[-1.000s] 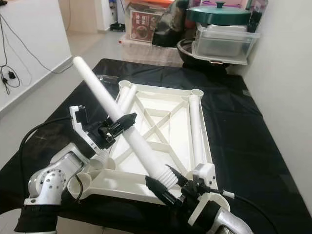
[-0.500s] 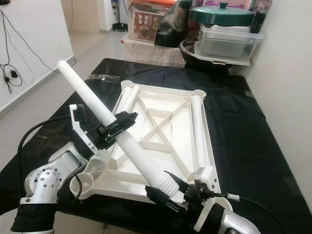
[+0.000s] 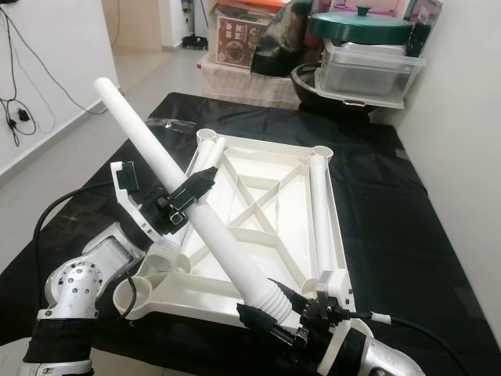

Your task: Building children table

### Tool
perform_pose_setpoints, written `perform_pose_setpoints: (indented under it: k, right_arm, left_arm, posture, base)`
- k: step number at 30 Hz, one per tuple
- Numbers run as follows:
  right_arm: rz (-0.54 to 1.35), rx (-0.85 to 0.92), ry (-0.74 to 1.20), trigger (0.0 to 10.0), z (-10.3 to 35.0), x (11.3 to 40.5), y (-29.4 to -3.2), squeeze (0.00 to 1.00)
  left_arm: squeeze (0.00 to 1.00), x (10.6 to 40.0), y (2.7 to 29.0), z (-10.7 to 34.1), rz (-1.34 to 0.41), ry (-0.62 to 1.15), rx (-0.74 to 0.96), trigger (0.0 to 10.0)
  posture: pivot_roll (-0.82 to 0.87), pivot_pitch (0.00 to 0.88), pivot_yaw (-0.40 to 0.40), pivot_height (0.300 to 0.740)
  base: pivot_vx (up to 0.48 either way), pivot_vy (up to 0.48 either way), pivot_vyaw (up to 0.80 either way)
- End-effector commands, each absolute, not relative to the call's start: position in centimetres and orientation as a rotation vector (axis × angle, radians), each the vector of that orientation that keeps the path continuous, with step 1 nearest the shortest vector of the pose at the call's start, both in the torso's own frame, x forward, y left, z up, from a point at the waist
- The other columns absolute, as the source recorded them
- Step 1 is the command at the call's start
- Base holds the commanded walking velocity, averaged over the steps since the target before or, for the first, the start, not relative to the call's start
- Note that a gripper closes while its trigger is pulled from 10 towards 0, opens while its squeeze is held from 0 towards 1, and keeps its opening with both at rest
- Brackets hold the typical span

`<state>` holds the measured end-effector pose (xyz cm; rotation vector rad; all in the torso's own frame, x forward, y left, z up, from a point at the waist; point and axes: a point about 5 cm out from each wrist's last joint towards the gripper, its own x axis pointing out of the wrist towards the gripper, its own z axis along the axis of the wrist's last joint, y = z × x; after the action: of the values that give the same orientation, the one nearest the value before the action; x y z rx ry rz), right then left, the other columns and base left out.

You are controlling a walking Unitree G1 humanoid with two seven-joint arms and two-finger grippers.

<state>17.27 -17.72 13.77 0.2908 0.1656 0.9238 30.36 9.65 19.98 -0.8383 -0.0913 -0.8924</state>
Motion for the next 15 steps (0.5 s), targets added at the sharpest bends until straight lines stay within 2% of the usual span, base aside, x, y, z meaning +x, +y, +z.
perform_pose_setpoints:
  k: [1, 3, 4, 5, 6, 7, 14, 15]
  right_arm:
    - [0.902, 0.295, 0.185, 10.0, 13.4, 17.4, -17.4, 0.00]
    - [0.892, 0.313, 0.194, 10.0, 13.4, 17.5, -17.5, 0.00]
    - [0.884, 0.321, 0.201, 10.0, 13.3, 17.6, -17.5, 0.71]
    - [0.883, 0.331, 0.206, 10.0, 13.4, 17.5, -17.6, 1.00]
    - [0.883, 0.331, 0.206, 10.0, 13.4, 17.5, -17.6, 1.00]
    - [0.863, 0.314, 0.211, 10.0, 13.4, 17.6, -18.2, 1.00]
    - [0.851, 0.287, 0.226, 10.0, 13.7, 17.6, -19.9, 1.00]
    - [0.839, 0.267, 0.235, 10.0, 14.2, 17.5, -21.2, 1.00]
  left_arm:
    - [0.00, 31.1, 11.0, 20.3, -0.780, -0.133, -0.785, 0.0]
    - [0.00, 31.1, 10.9, 20.2, -0.790, -0.124, -0.779, 0.0]
    - [0.00, 31.0, 10.7, 20.2, -0.795, -0.115, -0.769, 2.5]
    - [0.00, 31.0, 10.7, 20.1, -0.795, -0.110, -0.761, 4.8]
    - [0.00, 31.0, 10.7, 20.1, -0.795, -0.110, -0.761, 4.8]
    - [0.00, 31.1, 10.7, 20.1, -0.789, -0.105, -0.754, 10.0]
    - [0.00, 31.2, 10.6, 20.1, -0.792, -0.108, -0.744, 10.0]
    - [0.00, 31.2, 10.6, 20.2, -0.796, -0.109, -0.739, 10.0]
  posture:
    - [0.07, 0.000, -0.097, 0.740]
    - [0.07, 0.000, -0.097, 0.740]
    - [0.07, 0.000, -0.093, 0.740]
    - [0.07, 0.000, -0.093, 0.740]
    - [0.07, 0.000, -0.093, 0.740]
    - [0.07, 0.000, -0.093, 0.740]
    - [0.07, 0.000, -0.092, 0.740]
    - [0.07, 0.000, -0.092, 0.740]
  base:
    - [0.000, 0.000, 0.00]
    - [0.000, 0.000, 0.00]
    - [0.000, 0.000, 0.00]
    - [0.000, 0.000, 0.00]
    - [0.000, 0.000, 0.00]
    - [0.000, 0.000, 0.00]
    - [0.000, 0.000, 0.00]
    - [0.000, 0.000, 0.00]
